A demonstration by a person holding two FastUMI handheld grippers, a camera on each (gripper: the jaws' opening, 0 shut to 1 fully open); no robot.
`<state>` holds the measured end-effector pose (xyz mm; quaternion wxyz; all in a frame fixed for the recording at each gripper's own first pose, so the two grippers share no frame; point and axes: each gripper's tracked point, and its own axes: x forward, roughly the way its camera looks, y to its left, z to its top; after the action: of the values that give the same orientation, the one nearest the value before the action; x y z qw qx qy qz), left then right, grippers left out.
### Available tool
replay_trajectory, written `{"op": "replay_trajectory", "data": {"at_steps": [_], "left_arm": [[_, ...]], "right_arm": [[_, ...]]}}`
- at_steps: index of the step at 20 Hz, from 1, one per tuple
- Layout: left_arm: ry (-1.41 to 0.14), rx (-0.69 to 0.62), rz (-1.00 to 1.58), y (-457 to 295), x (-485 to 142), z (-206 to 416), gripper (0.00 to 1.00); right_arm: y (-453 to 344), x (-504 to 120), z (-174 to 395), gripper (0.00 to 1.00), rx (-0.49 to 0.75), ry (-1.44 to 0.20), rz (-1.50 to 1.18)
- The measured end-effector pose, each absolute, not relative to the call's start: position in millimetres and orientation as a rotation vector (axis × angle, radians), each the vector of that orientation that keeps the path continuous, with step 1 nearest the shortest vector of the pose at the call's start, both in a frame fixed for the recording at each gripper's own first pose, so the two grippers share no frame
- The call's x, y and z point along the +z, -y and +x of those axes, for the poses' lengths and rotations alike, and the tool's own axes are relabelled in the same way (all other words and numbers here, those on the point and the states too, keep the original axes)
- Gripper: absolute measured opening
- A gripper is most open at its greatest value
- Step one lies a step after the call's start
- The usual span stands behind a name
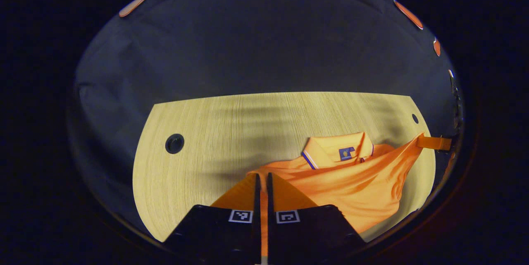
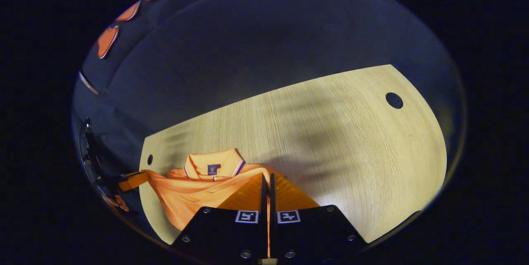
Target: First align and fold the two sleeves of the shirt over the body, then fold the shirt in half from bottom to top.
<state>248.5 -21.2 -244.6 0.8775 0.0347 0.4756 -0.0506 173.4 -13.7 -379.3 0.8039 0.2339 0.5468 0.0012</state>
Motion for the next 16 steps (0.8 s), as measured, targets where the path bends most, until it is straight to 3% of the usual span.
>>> {"op": "replay_trajectory", "data": {"at_steps": [2,3,4,5,6,7,8,12,16], "left_arm": [[-0.941,-0.095,0.072,20.7,-235.3,257.6,0.13],[-0.897,-0.090,0.070,19.1,-229.5,266.9,0.19],[-0.855,-0.090,0.076,20.1,-222.6,272.9,0.34],[-0.824,-0.088,0.089,19.1,-215.5,275.2,0.36],[-0.807,-0.086,0.102,18.8,-210.2,276.5,0.51],[-0.791,-0.080,0.111,18.2,-202.4,275.6,0.66],[-0.766,-0.079,0.102,20.4,-193.2,278.5,0.81],[-0.650,-0.053,0.043,24.9,-148.4,272.6,0.93],[-0.539,-0.031,-0.049,24.6,-92.1,251.2,0.96]], "right_arm": [[20.2,-378.5,181.4,0.06,-0.020,-1.155,0.531],[23.9,-377.3,185.0,0.07,-0.025,-1.140,0.534],[27.5,-377.1,187.5,0.15,-0.033,-1.125,0.530],[31.4,-375.2,190.1,0.18,-0.036,-1.110,0.522],[32.7,-372.3,189.3,0.25,-0.037,-1.098,0.509],[34.2,-368.0,189.4,0.17,-0.027,-1.081,0.491],[36.1,-362.7,188.4,0.36,-0.019,-1.064,0.462],[38.7,-320.4,187.2,0.68,0.015,-0.926,0.315],[34.8,-258.0,180.9,0.84,0.042,-0.763,0.220]]}}
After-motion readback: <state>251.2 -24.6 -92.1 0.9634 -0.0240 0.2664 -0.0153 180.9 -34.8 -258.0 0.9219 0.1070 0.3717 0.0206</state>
